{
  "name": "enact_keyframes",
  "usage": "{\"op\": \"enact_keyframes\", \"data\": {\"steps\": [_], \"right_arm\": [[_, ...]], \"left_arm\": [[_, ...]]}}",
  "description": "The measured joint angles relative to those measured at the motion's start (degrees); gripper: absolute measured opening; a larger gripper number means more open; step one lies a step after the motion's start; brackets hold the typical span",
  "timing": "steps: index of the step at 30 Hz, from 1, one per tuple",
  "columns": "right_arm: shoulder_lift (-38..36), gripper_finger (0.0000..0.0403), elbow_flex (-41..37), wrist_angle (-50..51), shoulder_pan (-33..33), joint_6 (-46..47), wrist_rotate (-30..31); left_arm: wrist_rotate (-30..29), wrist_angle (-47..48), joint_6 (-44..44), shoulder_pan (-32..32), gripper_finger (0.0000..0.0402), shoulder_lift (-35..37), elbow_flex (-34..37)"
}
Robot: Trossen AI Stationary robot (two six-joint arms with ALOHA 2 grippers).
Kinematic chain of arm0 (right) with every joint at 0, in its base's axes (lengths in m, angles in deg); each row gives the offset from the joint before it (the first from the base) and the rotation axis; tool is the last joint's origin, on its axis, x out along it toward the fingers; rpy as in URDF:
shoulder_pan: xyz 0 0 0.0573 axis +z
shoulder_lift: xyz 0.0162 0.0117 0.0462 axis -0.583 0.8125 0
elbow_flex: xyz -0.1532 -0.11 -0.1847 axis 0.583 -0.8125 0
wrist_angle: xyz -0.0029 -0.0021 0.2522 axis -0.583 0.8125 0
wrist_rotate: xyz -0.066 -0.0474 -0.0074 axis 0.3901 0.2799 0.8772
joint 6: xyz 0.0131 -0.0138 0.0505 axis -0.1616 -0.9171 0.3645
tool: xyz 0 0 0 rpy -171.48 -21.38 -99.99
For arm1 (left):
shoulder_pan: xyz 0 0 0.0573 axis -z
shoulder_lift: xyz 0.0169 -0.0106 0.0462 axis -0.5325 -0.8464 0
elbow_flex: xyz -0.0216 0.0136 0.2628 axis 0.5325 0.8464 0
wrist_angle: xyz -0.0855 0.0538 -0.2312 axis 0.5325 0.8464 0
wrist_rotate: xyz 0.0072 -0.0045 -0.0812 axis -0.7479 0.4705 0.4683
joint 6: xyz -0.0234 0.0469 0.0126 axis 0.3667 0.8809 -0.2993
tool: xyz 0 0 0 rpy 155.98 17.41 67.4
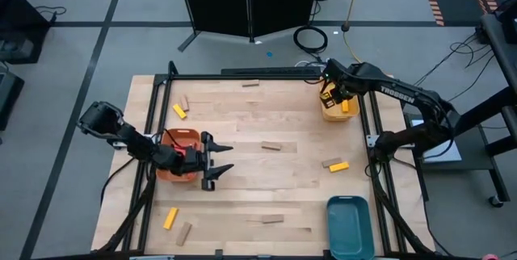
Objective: Sort blocks
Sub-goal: Put the yellow block into the yellow bin
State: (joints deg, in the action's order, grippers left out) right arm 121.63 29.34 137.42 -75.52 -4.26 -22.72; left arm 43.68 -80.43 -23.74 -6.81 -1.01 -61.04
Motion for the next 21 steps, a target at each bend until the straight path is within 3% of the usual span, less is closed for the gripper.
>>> {"op": "enact_keyframes", "data": {"steps": [7,12,17,21], "right_arm": [[0.0,0.0183,0.0,0.6,0.0,-0.8,0.2],[0.0,0.0223,0.0,0.5,0.0,-3.2,0.2],[0.0,0.0241,0.0,-0.2,0.5,-8.2,0.0],[0.0,0.0241,0.0,-3.6,2.0,-11.5,-0.4]], "left_arm": [[0.4,3.6,1.1,-1.2,0.0244,0.9,-2.0],[0.4,16.4,0.6,-4.0,0.0244,5.8,-4.0],[-1.8,41.2,-4.2,-6.3,0.0244,11.9,-7.3],[-8.3,79.0,-7.6,-9.1,0.0244,21.8,-15.9]]}}
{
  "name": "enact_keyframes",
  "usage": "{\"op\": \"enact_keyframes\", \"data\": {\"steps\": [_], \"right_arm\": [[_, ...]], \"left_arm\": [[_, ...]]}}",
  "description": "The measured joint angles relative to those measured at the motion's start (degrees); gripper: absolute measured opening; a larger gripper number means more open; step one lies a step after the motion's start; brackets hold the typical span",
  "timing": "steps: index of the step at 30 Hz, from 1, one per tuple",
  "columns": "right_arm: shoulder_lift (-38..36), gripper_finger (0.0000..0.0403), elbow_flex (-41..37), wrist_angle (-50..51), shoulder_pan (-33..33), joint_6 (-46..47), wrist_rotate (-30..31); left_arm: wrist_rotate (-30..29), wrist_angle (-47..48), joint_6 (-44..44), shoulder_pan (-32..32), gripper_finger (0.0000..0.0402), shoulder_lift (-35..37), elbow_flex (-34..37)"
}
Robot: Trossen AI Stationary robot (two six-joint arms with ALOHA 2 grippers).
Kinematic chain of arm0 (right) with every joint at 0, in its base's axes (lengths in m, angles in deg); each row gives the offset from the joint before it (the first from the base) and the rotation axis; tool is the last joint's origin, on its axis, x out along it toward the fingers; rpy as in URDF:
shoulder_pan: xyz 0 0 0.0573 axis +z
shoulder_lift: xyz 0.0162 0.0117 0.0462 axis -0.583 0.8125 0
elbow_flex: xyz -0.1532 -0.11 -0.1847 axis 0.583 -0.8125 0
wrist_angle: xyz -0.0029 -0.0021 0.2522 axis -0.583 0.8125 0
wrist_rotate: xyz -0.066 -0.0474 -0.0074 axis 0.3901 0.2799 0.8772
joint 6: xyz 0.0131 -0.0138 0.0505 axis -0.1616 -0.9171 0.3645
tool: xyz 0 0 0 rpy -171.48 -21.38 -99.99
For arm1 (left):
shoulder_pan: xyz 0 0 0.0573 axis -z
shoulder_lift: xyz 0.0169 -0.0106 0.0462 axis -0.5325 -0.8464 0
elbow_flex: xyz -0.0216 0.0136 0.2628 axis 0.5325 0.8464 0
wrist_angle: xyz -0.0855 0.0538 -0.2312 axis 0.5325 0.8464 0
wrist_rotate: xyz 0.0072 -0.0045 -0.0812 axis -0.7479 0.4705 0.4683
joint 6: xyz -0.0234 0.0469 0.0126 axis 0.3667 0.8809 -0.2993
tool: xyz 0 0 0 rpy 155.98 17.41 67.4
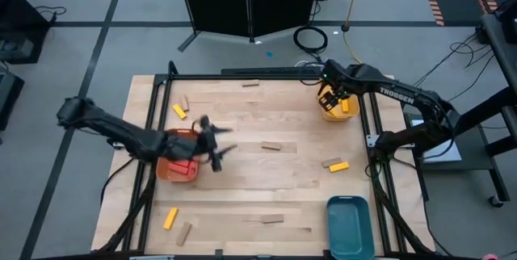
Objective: Sort blocks
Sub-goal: Put the yellow block into the yellow bin
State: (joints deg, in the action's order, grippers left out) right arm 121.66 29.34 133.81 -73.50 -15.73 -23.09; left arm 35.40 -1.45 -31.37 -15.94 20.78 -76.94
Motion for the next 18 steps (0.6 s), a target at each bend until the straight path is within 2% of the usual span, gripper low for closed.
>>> {"op": "enact_keyframes", "data": {"steps": [4,7,10,13,15,18], "right_arm": [[0.0,0.0238,0.0,-4.1,2.4,-2.1,-2.5],[0.0,0.0238,0.0,-8.0,4.7,-4.3,-6.5],[0.0,0.0238,0.0,-12.7,7.1,-6.5,-10.2],[0.0,0.0238,0.0,-16.8,9.8,-7.7,-13.7],[0.0,0.0238,0.0,-17.8,11.7,-7.8,-14.9],[0.0,0.0238,0.0,-17.5,14.6,-7.1,-14.8]], "left_arm": [[0.6,39.7,-7.7,-9.7,0.0244,5.1,-14.8],[5.3,58.1,-8.5,-22.1,0.0244,4.7,-22.7],[13.1,66.0,-2.3,-36.6,0.0244,2.2,-26.5],[18.5,67.7,9.4,-48.3,0.0244,-1.8,-26.6],[18.7,67.6,17.3,-53.4,0.0244,-5.4,-26.4],[15.7,69.5,27.4,-57.1,0.0244,-12.0,-26.3]]}}
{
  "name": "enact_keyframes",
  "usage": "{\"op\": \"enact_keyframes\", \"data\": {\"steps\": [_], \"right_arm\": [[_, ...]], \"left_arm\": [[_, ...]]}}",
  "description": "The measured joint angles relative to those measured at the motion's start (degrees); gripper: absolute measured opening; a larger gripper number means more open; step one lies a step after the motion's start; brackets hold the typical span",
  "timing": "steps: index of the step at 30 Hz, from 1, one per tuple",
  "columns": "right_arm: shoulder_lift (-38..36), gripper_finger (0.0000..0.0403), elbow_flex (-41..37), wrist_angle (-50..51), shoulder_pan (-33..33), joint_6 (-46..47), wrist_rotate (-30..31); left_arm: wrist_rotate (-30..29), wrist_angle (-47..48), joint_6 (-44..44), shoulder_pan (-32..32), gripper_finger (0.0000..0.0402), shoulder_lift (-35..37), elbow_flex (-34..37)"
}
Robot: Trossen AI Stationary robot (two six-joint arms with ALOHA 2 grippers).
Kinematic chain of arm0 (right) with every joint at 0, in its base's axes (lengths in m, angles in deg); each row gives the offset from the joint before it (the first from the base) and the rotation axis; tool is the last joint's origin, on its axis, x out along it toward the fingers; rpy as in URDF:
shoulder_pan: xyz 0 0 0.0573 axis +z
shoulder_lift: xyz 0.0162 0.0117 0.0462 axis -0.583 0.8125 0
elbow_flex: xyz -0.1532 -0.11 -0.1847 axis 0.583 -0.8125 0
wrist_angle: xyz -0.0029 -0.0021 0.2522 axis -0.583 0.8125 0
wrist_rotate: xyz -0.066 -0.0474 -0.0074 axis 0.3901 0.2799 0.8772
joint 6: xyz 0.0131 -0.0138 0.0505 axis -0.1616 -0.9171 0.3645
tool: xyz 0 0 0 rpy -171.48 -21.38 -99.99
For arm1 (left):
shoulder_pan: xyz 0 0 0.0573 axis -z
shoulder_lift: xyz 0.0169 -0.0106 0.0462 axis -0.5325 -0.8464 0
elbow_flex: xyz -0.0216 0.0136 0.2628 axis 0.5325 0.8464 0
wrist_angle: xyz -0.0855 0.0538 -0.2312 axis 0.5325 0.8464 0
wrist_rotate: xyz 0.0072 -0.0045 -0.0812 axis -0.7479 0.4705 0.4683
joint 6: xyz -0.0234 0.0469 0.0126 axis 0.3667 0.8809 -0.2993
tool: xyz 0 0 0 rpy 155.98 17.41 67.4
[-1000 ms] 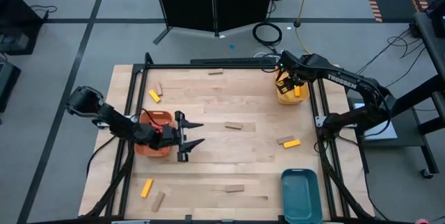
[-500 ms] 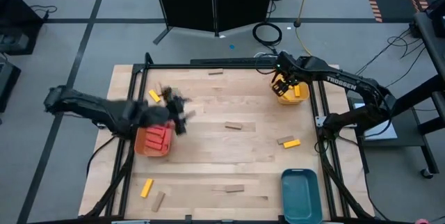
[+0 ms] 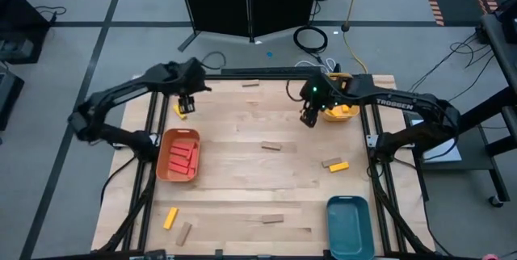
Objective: Sort blocks
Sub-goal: Put the yellow block into the yellow bin
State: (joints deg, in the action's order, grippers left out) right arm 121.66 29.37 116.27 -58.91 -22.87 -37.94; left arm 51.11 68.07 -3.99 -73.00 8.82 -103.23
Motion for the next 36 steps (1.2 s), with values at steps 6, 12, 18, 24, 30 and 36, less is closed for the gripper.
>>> {"op": "enact_keyframes", "data": {"steps": [6,12,18,24,30,36], "right_arm": [[0.0,0.0238,-3.5,-1.9,4.6,0.6,0.2],[0.0,0.0238,-9.6,-9.8,5.3,-3.7,0.5],[0.0,0.0238,-11.2,-12.8,4.5,-5.5,0.6],[0.0,0.0238,-11.2,-14.5,4.5,-8.7,0.6],[0.0,0.0238,-11.2,-14.3,4.5,-8.0,0.3],[0.0,0.0238,-11.2,-11.6,4.6,-3.7,0.2]], "left_arm": [[-5.1,7.4,11.6,-0.9,0.0231,-11.2,0.1],[-6.2,12.0,14.7,-0.9,0.021,-18.5,0.1],[-4.6,9.4,15.9,-1.9,0.0206,-22.1,2.2],[-4.8,3.9,19.8,-2.0,0.0206,-23.1,6.9],[-5.6,-1.4,22.7,-2.0,0.0206,-23.1,7.9],[-5.9,-1.2,26.2,-2.1,0.0206,-23.0,9.3]]}}
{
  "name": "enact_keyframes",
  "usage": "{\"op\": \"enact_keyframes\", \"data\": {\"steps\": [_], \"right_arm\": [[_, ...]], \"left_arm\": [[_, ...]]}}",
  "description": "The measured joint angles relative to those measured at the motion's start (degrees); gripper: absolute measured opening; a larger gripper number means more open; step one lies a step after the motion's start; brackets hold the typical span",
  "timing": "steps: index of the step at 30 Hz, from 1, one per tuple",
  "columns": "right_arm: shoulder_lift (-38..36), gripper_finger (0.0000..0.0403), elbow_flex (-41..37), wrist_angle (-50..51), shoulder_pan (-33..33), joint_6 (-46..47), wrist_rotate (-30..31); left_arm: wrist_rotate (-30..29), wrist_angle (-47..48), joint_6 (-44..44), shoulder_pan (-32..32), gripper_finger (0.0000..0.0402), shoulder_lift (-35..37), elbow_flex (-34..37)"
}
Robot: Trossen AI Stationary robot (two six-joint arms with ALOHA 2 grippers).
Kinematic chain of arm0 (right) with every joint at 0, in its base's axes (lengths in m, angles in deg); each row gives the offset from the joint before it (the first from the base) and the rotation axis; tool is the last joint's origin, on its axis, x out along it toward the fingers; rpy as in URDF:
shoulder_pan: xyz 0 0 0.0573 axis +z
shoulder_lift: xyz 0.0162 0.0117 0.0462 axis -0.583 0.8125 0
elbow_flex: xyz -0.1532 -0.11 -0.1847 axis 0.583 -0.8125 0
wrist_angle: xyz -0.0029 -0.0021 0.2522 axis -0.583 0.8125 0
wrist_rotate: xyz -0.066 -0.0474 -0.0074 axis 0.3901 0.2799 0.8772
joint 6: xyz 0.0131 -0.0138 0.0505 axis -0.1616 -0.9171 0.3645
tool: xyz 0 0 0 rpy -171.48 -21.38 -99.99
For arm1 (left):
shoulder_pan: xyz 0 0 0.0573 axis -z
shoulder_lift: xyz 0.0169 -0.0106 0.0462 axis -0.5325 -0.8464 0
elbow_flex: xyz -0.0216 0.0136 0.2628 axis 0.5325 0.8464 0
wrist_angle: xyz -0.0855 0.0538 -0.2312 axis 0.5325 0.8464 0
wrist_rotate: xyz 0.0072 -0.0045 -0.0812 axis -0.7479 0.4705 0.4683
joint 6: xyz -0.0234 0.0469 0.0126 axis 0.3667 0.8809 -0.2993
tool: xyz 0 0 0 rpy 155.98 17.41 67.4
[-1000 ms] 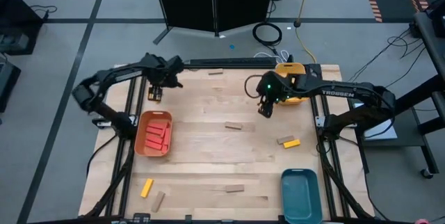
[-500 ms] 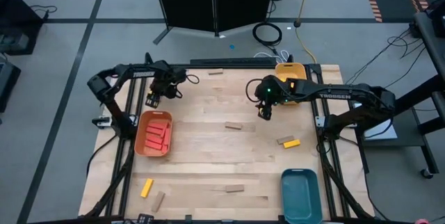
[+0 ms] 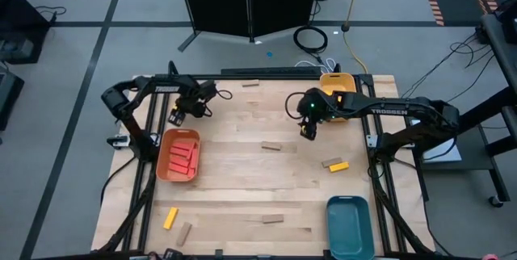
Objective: Sort blocks
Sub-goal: Put the yellow block into the yellow bin
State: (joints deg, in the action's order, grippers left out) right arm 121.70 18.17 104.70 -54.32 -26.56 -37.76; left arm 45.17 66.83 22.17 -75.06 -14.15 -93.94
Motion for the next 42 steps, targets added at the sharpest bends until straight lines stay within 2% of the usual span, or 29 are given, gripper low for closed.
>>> {"op": "enact_keyframes", "data": {"steps": [5,12,18,21,28,30,31,33,34,36,42], "right_arm": [[0.0,0.0238,0.0,1.5,0.0,2.8,0.0],[0.0,0.0238,0.0,2.1,0.0,5.2,0.0],[0.0,0.0238,0.0,2.1,0.0,5.2,0.0],[0.0,0.0238,0.0,0.6,0.0,3.4,0.0],[0.0,0.0238,0.0,1.2,0.0,0.5,0.0],[0.0,0.0238,0.0,1.5,0.0,0.6,0.0],[0.0,0.0238,0.0,1.5,0.0,0.9,0.0],[0.0,0.0238,0.0,1.4,0.0,2.1,0.0],[0.0,0.0238,0.0,1.5,0.0,2.6,0.0],[0.0,0.0238,0.0,1.6,0.0,4.5,-0.1],[0.0,0.0238,0.0,4.2,0.4,16.1,-1.7]], "left_arm": [[-2.6,0.2,0.2,0.0,0.0206,0.0,1.3],[-1.4,-0.6,0.5,-1.0,0.0206,0.0,1.2],[-1.3,-4.0,-0.2,0.0,0.0206,0.1,1.3],[-3.6,-3.6,-3.2,1.0,0.0206,-0.1,0.0],[-3.7,1.6,-7.5,3.1,0.0205,6.2,-4.0],[-2.0,1.7,-13.3,3.4,0.0205,9.0,-4.6],[0.6,1.7,-17.4,3.4,0.0205,10.2,-4.7],[10.9,2.7,-21.8,3.3,0.0205,12.2,-4.7],[15.4,3.7,-20.5,3.5,0.0205,13.1,-4.5],[18.5,5.4,-14.0,4.3,0.0205,14.3,-3.9],[13.5,-0.1,-1.8,5.0,0.0205,14.1,-2.0]]}}
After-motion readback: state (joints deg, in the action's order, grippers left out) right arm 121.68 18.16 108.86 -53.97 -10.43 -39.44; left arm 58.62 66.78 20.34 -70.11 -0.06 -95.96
